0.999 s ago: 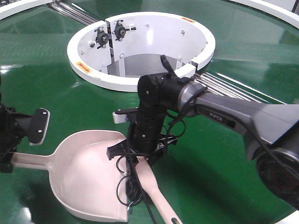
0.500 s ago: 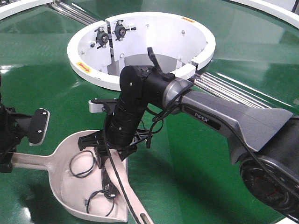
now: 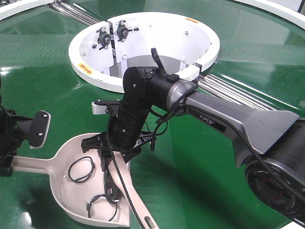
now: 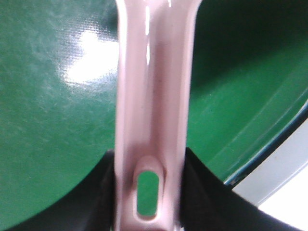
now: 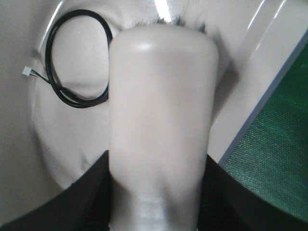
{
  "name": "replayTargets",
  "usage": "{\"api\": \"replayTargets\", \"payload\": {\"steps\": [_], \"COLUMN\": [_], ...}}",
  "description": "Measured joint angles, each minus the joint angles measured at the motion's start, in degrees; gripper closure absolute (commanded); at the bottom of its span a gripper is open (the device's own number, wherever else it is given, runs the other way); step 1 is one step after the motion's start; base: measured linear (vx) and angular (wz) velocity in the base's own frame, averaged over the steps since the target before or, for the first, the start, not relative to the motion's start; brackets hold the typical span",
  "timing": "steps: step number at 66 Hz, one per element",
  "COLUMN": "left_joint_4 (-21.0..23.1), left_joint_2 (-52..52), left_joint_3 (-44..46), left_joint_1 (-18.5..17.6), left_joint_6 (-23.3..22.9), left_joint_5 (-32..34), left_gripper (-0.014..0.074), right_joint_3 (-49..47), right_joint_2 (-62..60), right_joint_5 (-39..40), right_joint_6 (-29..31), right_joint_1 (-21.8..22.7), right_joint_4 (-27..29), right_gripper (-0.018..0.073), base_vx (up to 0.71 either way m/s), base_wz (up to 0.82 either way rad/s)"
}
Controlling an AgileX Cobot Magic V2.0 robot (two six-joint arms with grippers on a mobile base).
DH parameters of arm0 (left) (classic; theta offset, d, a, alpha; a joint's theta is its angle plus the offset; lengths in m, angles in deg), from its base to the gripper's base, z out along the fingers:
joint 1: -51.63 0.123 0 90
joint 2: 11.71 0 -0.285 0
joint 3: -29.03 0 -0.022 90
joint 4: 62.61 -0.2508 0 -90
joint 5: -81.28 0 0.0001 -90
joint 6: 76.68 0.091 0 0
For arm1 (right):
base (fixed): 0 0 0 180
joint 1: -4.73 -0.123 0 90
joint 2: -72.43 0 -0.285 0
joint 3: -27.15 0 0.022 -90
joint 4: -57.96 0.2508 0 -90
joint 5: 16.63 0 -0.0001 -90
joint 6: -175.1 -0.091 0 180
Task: Clean and inspect green conveyor with broom and dustpan
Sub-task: 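Carry the brush with the right gripper back away from the dustpan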
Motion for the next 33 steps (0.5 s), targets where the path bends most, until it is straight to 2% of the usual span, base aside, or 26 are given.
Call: {"api": "replayTargets", "payload": {"steps": [17,33], "left_joint_4": [0.0,0.05], "left_joint_2": [0.0,0.0], "left_joint_3": [0.0,0.0], "left_joint_1": [0.0,0.0], "left_joint_6": [0.0,0.0], "left_joint_5": [0.0,0.0], "left_gripper": [0.0619,0.0619], "right_joint_3": [0.93,8.27], "right_joint_2": [-3.07,-9.67], "right_joint_5": [0.06,0.12], "right_joint_6": [-0.32,0.32], "right_joint_1": [0.68,4.89], "right_joint_4": [-2.93,-5.22], "right_gripper": [0.0565,0.0565], "base_vx": [0.0,0.0], "base_wz": [0.0,0.0]}}
